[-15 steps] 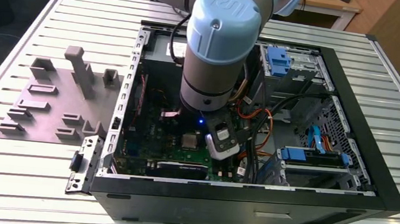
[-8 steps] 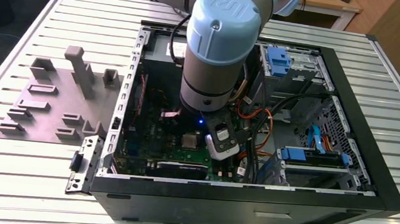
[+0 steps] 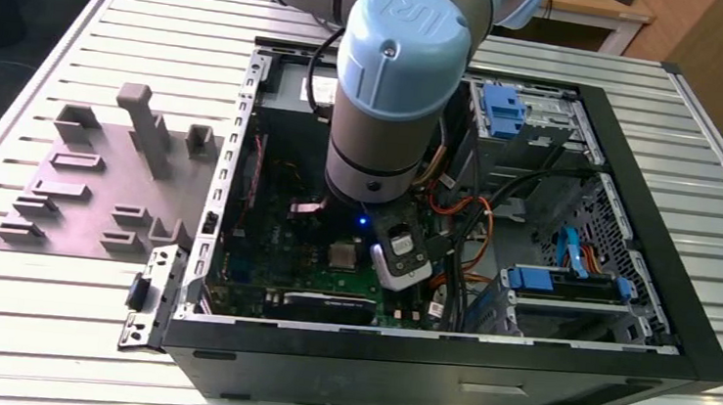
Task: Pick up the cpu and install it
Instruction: 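Place the cpu into insertion slot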
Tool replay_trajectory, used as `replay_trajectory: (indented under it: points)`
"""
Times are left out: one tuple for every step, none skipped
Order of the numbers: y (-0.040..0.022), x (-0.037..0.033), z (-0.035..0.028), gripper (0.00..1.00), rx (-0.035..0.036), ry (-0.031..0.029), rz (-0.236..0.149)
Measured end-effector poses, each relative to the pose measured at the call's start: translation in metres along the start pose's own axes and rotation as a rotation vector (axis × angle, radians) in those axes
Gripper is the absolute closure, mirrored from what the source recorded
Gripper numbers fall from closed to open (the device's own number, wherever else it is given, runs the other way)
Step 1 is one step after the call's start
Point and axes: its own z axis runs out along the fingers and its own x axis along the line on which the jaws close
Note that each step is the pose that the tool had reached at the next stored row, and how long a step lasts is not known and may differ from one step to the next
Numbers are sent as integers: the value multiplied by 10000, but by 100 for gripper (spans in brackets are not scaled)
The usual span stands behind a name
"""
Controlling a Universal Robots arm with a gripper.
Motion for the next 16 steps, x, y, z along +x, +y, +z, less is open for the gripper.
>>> replay_trajectory:
  points:
    - [0, 0, 0, 47, 0, 0, 0]
    - [0, 0, -1, 48, -1, -1, 0]
    - [1, 0, -4, 48, -2, -2, -1]
    - [2, -1, -10, 48, -6, -4, -1]
    - [3, -1, -17, 48, -13, -7, -1]
    - [4, -2, -26, 48, -14, -8, -2]
    - [2, 0, -48, 48, 6, 1, -1]
    - [3, 0, -50, 48, -1, -1, -2]
    - [3, 0, -50, 48, 1, 0, -1]
    - [3, 0, -49, 48, -1, -1, -1]
    - [3, 0, -49, 48, -2, -1, 0]
    - [3, 0, -50, 48, 0, 0, -1]
    - [3, 0, -49, 48, -3, 0, -1]
    - [3, 1, -49, 48, -5, 0, -1]
    - [3, 1, -49, 48, -7, 0, 0]
    - [3, 1, -50, 48, -9, 0, -1]
